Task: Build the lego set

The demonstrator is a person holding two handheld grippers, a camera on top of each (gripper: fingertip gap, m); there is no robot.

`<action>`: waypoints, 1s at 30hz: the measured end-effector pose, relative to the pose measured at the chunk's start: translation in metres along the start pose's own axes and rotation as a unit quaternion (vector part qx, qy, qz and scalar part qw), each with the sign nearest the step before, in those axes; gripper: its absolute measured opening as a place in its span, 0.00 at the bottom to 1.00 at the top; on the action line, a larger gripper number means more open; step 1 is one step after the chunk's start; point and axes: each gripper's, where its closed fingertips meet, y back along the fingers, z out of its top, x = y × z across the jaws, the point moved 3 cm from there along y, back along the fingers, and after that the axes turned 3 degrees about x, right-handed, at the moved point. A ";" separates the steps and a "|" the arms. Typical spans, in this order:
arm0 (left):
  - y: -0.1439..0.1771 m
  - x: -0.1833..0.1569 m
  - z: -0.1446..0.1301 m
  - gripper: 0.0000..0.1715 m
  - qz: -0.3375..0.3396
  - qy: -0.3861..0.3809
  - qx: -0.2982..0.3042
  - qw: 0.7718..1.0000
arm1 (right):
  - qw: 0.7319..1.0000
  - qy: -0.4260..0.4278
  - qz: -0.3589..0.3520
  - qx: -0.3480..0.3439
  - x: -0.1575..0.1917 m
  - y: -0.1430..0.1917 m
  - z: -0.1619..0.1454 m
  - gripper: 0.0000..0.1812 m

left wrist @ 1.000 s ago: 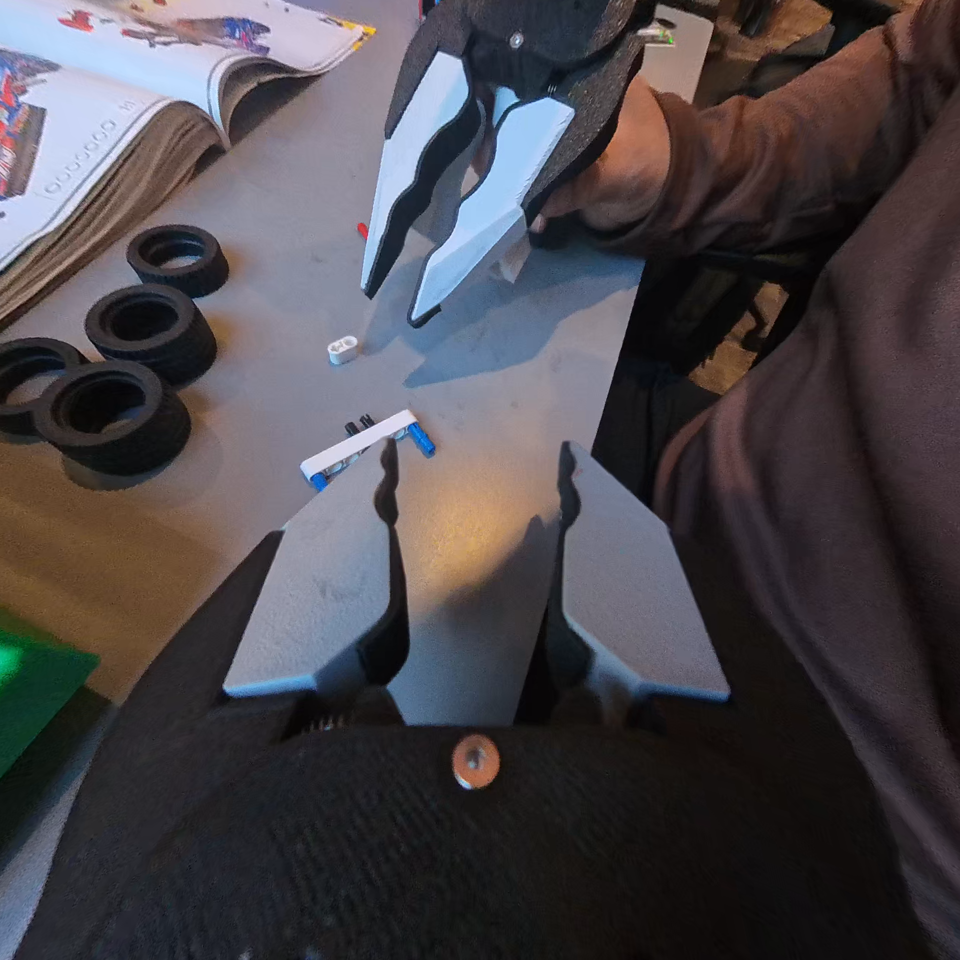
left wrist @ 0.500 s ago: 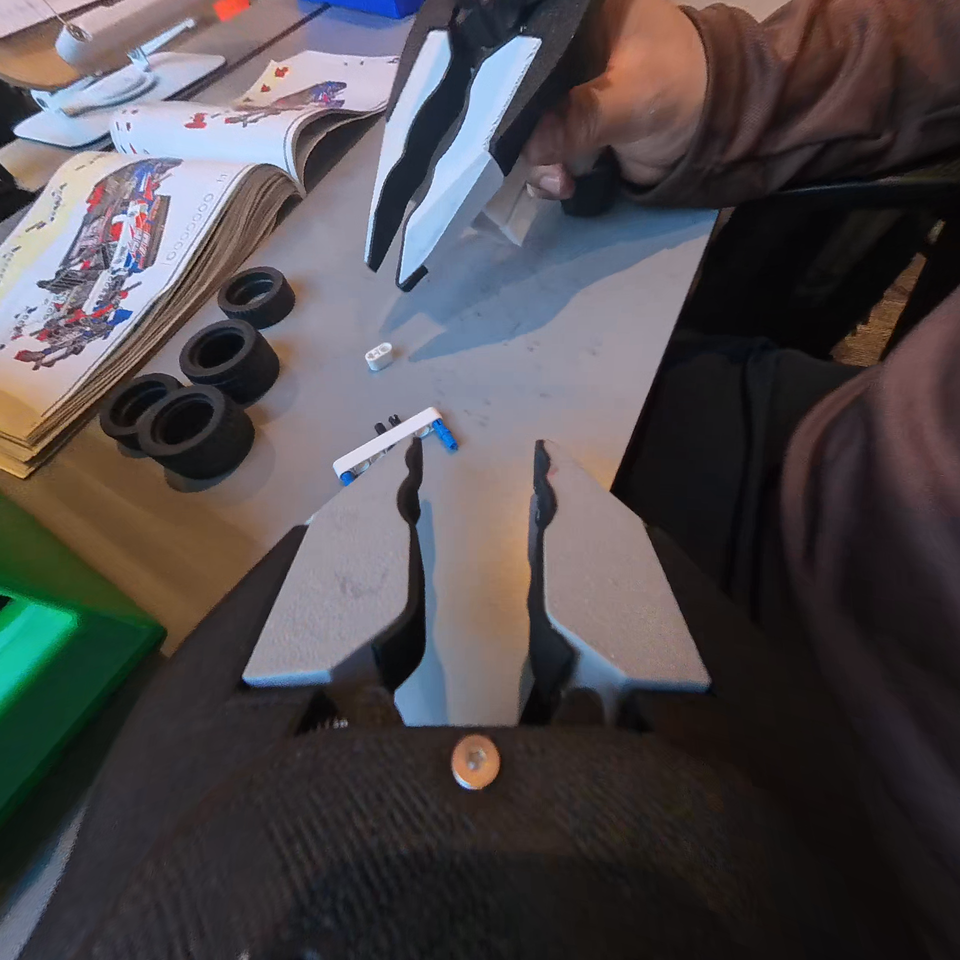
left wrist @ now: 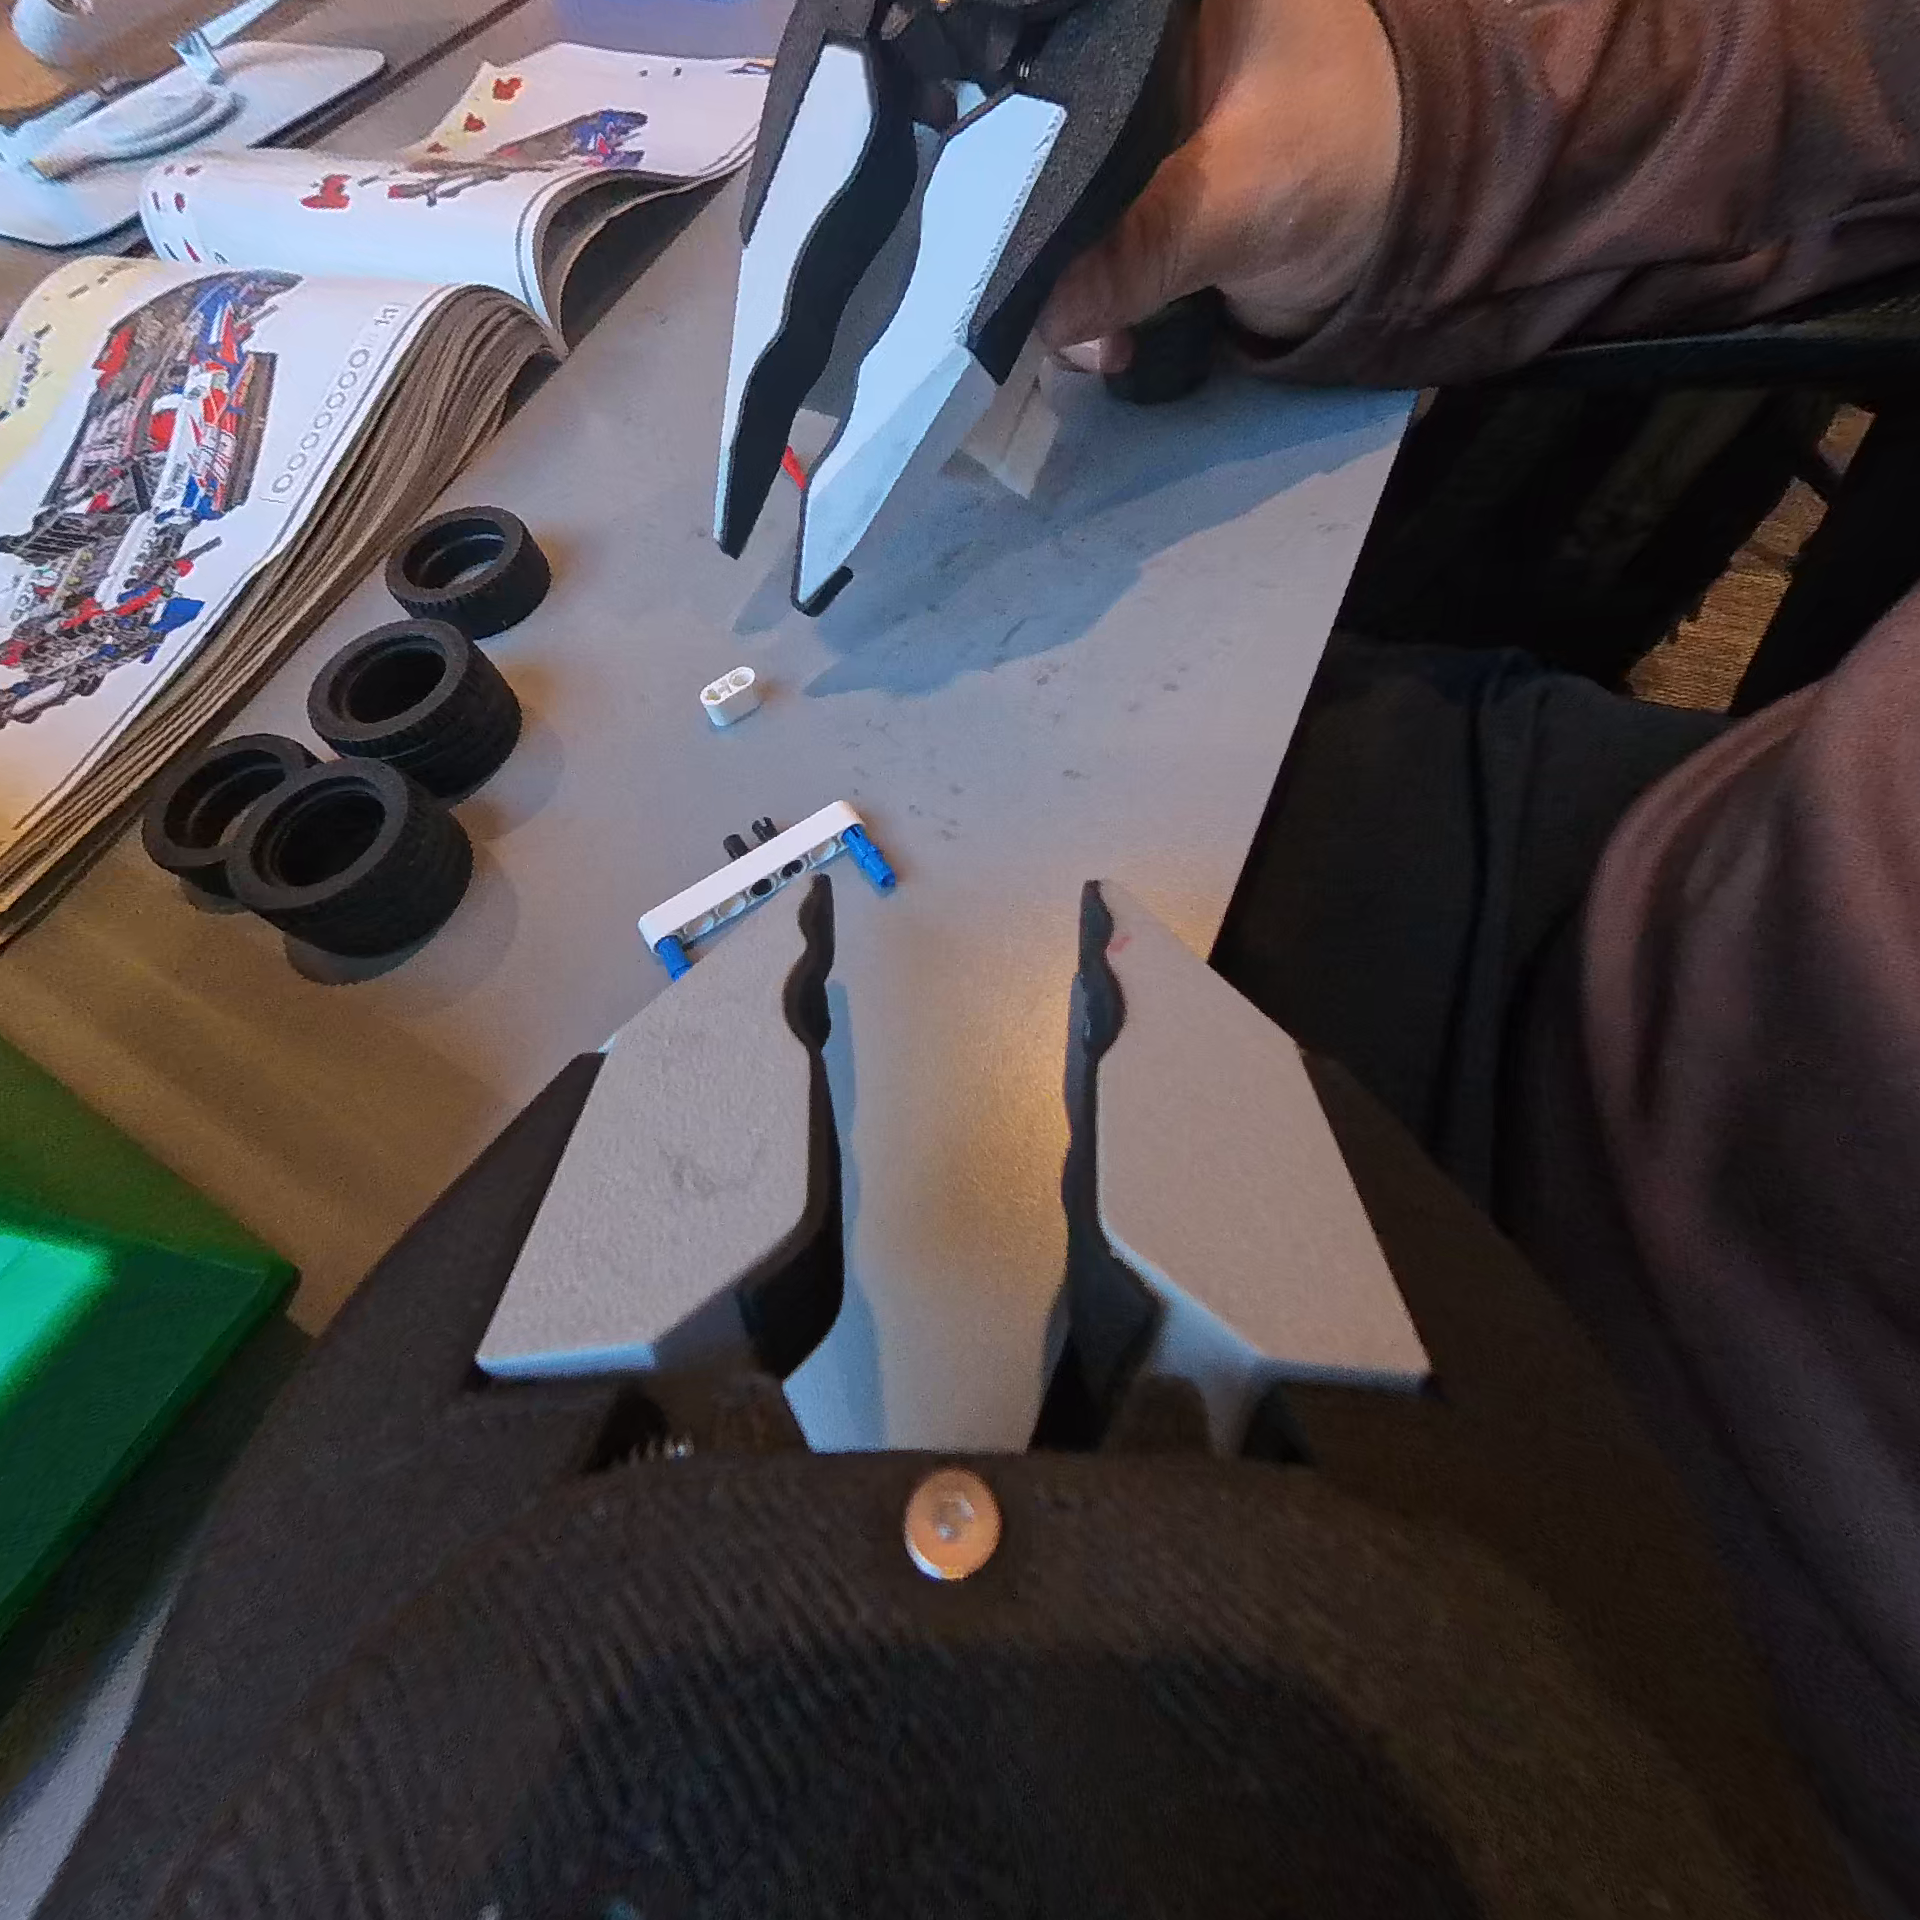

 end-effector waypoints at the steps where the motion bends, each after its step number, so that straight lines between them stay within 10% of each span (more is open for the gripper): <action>1: 0.000 0.000 0.000 0.26 0.000 0.001 0.001 1.000 | 1.000 -0.001 0.003 0.001 0.000 0.000 0.000 0.16; 24: -0.002 -0.001 -0.002 0.24 -0.008 0.001 0.011 1.000 | 1.000 -0.015 0.017 0.001 0.000 0.000 0.000 0.16; 30: -0.001 -0.001 -0.002 0.24 -0.016 0.005 0.007 1.000 | 0.989 -0.021 -0.069 -0.126 -0.028 0.036 0.025 0.11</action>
